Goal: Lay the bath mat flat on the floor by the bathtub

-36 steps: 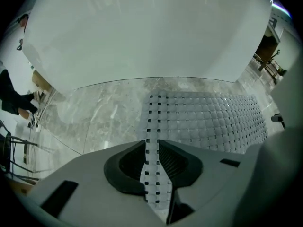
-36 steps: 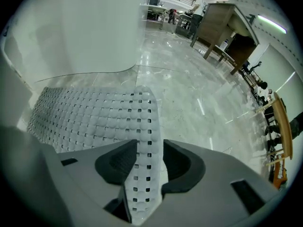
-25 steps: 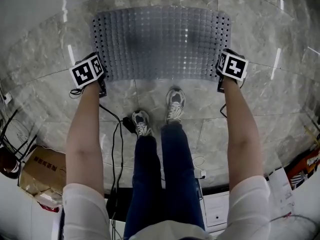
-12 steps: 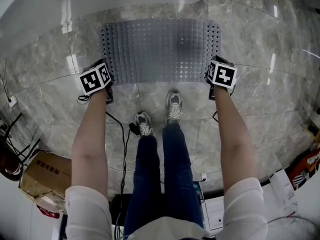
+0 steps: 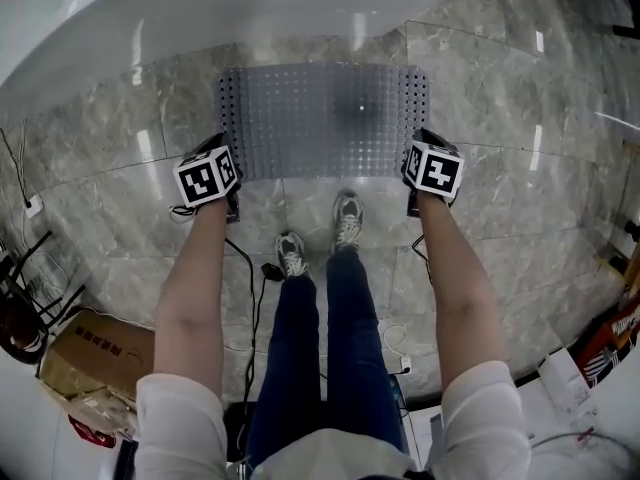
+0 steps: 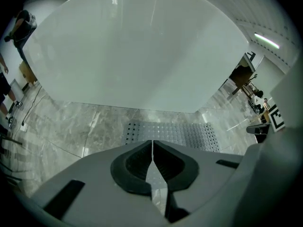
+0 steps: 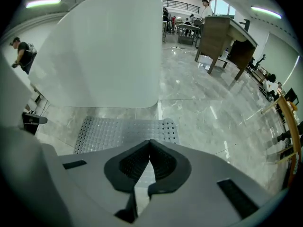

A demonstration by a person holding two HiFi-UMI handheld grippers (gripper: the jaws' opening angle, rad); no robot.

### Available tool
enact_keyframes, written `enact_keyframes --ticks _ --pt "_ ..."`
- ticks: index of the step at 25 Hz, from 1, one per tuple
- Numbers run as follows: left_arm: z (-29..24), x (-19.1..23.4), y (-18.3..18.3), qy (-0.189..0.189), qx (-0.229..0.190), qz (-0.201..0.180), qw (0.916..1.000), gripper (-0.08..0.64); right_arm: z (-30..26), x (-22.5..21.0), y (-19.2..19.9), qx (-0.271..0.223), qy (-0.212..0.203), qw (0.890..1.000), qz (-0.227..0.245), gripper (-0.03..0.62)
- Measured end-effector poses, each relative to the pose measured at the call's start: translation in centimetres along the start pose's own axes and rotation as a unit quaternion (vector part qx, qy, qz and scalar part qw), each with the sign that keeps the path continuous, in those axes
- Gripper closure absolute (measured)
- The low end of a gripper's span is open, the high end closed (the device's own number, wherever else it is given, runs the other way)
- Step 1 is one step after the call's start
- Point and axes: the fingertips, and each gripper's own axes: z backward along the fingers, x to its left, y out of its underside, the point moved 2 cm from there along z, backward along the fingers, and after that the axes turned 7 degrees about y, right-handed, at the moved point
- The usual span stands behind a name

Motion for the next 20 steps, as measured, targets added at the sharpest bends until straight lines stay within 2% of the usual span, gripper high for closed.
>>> enact_keyframes --ticks 9,20 --pt "7.0 -3.2 -2.3 0.034 -0.033 -0.027 0.9985 0.528 7.2 0.9 -1.8 -0.027 -0.017 0.999 -0.010 0.561" --pt "17.9 -8.5 -5.8 0.059 -0.099 -0.061 0.9915 0.528 19.0 0.6 -5.5 -0.104 -0.043 0.993 -0.037 0.561"
